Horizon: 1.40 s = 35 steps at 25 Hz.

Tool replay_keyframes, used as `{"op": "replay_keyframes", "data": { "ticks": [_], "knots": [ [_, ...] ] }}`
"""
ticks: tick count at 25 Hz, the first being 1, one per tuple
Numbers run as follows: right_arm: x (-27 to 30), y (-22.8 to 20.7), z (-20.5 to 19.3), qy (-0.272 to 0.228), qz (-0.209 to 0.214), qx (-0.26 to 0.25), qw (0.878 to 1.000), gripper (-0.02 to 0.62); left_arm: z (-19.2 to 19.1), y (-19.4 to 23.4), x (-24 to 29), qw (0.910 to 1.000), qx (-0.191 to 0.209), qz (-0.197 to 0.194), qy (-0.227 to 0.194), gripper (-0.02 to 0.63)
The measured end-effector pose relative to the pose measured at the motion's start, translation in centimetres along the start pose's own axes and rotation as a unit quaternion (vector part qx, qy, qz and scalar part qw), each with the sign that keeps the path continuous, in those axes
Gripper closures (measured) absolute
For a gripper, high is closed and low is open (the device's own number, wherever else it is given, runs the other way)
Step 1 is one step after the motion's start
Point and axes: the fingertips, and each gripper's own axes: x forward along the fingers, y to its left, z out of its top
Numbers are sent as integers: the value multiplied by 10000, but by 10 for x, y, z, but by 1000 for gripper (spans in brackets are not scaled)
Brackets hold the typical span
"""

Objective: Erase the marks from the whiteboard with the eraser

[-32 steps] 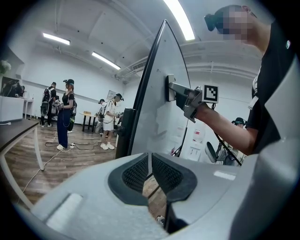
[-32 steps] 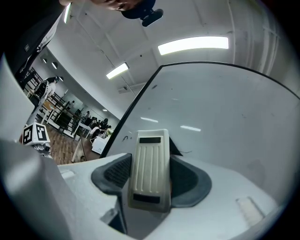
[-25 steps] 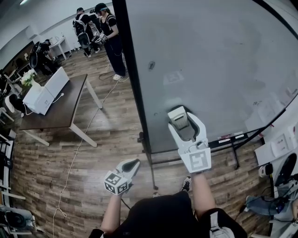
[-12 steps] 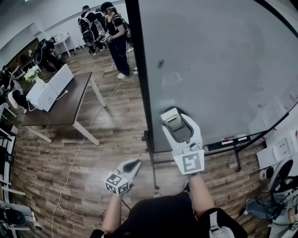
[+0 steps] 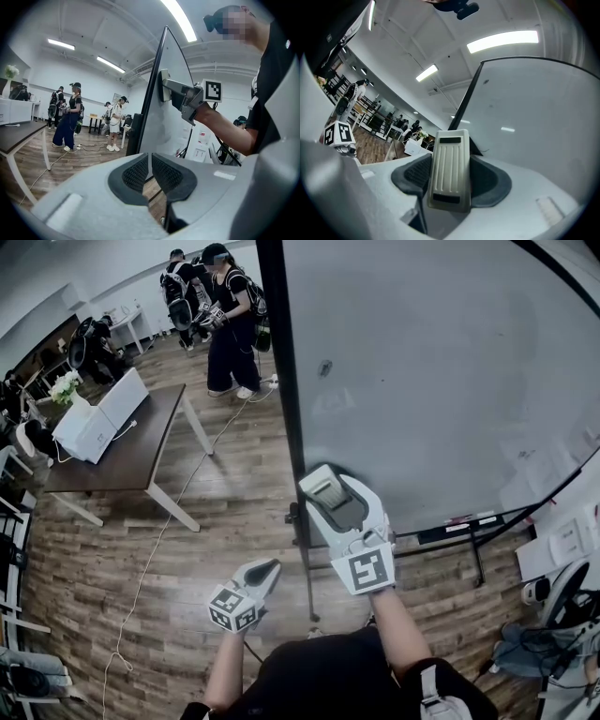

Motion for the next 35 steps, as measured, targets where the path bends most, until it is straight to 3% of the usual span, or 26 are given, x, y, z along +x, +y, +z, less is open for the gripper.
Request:
{"op": "replay_keyframes", "data": {
  "ticks": [5, 11, 27, 35],
  "knots": [
    [9, 19, -4, 76, 311, 71, 9995, 341, 1, -3, 5, 10000, 18, -59, 9, 572],
    [8, 18, -2, 70, 404, 206, 9989, 341, 2, -4, 5, 10000, 19, -41, 5, 572],
    [-23, -43, 4, -32, -283, 420, 9987, 341, 5, -16, 12, 9998, 69, -162, -18, 572],
    [-26, -48, 0, 27, -368, 567, 9977, 341, 5, -23, 13, 9997, 70, -227, -9, 572]
  ]
}}
